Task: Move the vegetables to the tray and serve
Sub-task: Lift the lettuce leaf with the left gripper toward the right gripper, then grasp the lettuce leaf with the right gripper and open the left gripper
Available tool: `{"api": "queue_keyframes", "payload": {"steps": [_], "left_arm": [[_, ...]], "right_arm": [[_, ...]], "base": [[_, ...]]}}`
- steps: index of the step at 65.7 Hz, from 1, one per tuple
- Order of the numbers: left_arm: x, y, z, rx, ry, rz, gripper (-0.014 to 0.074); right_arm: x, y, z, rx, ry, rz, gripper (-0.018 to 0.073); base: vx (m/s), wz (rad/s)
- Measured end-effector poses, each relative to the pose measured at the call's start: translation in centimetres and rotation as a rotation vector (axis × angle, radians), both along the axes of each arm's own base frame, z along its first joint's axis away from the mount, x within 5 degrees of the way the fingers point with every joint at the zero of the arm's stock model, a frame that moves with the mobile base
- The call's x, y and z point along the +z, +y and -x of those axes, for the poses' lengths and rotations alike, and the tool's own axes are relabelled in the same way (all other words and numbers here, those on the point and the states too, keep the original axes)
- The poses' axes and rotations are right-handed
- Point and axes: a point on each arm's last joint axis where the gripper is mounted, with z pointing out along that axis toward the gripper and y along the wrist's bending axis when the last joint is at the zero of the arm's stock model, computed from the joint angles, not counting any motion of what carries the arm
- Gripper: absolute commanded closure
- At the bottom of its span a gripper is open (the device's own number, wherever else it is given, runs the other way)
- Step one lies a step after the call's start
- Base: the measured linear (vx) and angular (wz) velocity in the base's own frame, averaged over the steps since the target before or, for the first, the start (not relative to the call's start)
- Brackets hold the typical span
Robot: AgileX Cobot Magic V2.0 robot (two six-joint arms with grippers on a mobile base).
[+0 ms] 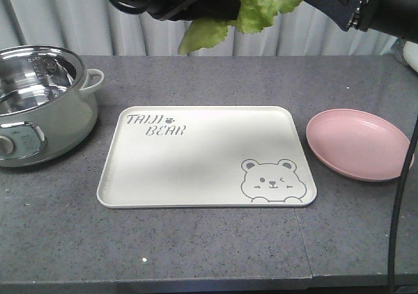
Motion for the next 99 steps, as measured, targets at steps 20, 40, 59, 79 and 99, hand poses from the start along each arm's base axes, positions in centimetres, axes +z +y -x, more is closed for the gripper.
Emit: {"api": "queue_keyframes", "payload": {"steps": [20,40,59,79,99], "left_arm": [[0.1,-0.3,0.2,-0.007,-0.003,0.014,0.0603],[0.3,-1.7,1.0,-0.032,-0.021,0.03,0.0603],[0.0,-1.5,1.0,-0.037,-0.021,-0.012,0.0601],[-0.6,-1.2,0.9,-0.025,-0.013,-0.094,0.0465],[-0.6,-1.2,0.9,-0.025,-0.006,-0.084,0.0057]], "right_arm": [[0.0,0.0,0.0,0.0,0.001,-0.001,-0.0031],[-0.1,1.4,0.2,0.024,0.003,0.013,0.006],[-0.1,1.6,0.1,0.02,0.004,0.015,0.0545],[-0.2,1.7,0.2,0.024,-0.025,0.047,0.0569],[-0.3,1.7,0.2,0.024,-0.028,0.056,0.0566]], "base": [[0.0,0.0],[0.0,0.0],[0.0,0.0],[0.0,0.0],[0.0,0.0]]}}
